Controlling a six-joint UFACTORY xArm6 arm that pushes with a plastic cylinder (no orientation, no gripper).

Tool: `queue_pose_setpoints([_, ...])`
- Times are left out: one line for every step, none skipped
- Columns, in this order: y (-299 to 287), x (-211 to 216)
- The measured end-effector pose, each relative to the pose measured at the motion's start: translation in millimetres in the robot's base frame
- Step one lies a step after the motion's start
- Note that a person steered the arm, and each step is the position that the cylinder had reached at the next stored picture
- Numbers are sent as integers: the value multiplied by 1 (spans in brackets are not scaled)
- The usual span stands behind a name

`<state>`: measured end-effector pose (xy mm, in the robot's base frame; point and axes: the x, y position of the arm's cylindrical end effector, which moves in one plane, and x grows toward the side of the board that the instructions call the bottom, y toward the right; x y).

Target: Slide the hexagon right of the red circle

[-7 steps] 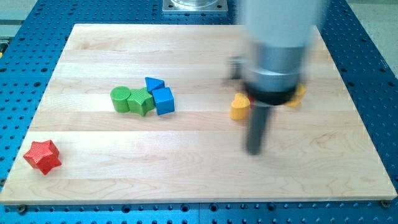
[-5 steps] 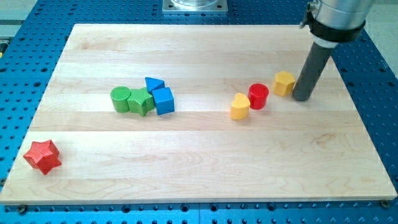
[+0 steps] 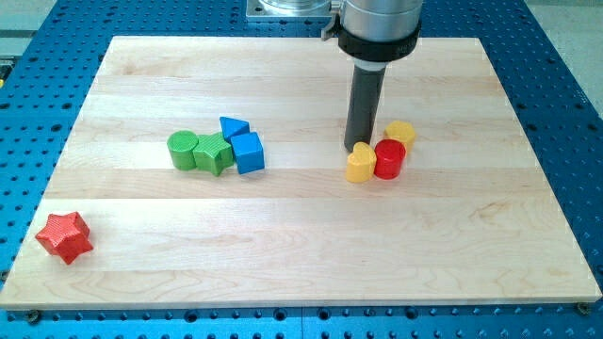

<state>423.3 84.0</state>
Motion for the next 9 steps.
queue_pose_setpoints([30,-30])
queue_pose_setpoints([64,-37])
queue_pose_setpoints([84,-8])
queue_pose_setpoints([134,-1])
queue_pose_setpoints([165,19])
queue_pose_setpoints([103,21])
queue_pose_setpoints([53,26])
queue_pose_setpoints([13,42])
queue_pose_setpoints([-68,48])
